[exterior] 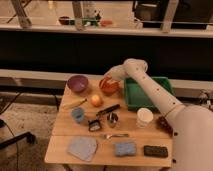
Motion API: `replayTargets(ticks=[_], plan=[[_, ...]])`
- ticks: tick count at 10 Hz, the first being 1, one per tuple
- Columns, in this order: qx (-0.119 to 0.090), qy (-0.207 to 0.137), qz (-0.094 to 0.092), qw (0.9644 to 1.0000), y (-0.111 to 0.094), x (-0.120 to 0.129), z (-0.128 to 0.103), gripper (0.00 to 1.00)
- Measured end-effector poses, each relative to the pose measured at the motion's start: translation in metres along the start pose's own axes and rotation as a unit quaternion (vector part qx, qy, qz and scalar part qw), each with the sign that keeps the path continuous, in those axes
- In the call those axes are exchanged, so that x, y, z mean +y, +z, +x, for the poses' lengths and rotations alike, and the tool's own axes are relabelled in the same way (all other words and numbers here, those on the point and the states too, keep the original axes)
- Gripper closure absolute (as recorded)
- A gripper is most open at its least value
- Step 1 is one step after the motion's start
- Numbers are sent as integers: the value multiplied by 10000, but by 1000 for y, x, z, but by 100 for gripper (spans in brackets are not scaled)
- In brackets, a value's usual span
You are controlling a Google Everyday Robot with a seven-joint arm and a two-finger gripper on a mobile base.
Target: Place pepper in red bowl
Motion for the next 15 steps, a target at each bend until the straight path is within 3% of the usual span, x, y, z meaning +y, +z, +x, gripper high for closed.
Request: replayTargets(ticks=[3, 5, 9, 11, 15], plan=[[61, 32, -30, 10000, 1, 4, 5, 82], [54, 23, -29, 10000, 2, 3, 3, 75], [58, 29, -31, 10000, 1, 4, 4, 33], [57, 28, -31, 10000, 1, 4, 4, 20], [58, 29, -32, 10000, 1, 4, 4, 20]])
